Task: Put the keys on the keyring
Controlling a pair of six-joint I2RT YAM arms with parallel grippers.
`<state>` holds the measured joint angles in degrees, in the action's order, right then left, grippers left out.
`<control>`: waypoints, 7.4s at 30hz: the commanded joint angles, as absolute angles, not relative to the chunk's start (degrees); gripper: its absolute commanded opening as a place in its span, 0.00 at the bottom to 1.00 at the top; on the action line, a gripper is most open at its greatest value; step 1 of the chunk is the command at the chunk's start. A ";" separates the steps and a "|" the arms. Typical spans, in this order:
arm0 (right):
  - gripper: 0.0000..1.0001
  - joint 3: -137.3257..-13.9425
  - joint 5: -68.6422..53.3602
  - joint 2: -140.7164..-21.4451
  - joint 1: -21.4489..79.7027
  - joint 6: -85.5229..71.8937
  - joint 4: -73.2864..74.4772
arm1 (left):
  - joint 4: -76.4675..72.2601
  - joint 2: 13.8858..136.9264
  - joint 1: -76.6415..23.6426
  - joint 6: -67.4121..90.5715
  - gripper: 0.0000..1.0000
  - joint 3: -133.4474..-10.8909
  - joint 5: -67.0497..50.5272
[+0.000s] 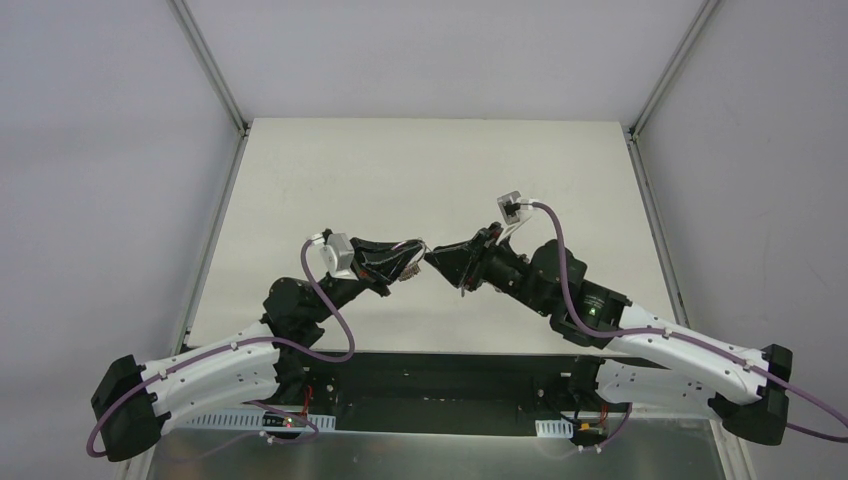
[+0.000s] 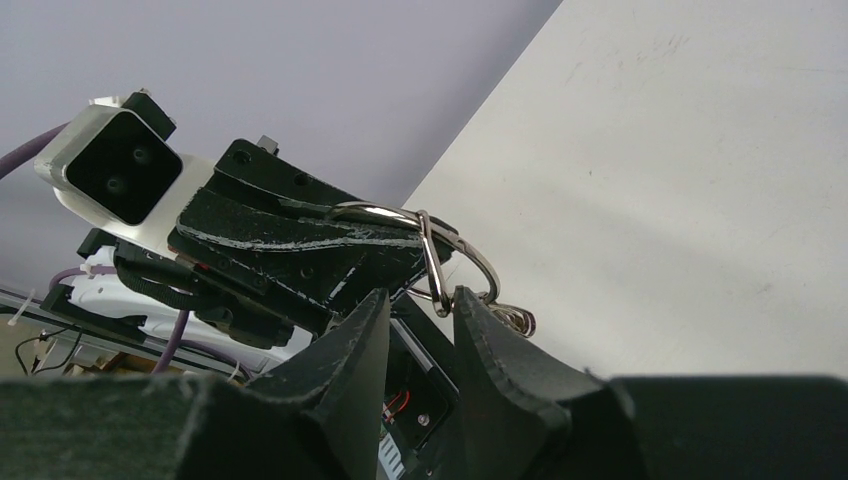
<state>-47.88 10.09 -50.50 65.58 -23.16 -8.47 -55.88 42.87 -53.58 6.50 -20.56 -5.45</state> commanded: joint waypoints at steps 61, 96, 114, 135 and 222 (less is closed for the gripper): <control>0.00 -104.53 -6.90 -76.88 63.57 -22.40 68.67 | -23.41 26.86 -53.53 4.45 0.48 -25.54 -18.92; 0.00 -110.19 -26.52 -93.98 55.27 -24.49 73.95 | -25.32 31.86 -54.96 -11.24 0.42 -23.14 -23.73; 0.00 -110.84 -27.94 -95.06 54.97 -24.21 73.52 | -28.83 32.51 -55.07 -10.88 0.29 -22.37 -24.76; 0.00 -108.49 -28.49 -93.29 55.00 -25.01 70.19 | -29.09 33.76 -55.17 -10.02 0.00 -23.03 -25.78; 0.32 -81.57 -14.67 -73.92 52.09 -29.11 31.71 | -27.49 40.39 -55.12 8.14 0.00 -29.27 -5.77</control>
<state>-78.56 -13.39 -72.99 51.59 -28.53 31.99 -23.53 41.15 -54.78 7.05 -27.62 -4.12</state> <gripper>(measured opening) 0.330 0.041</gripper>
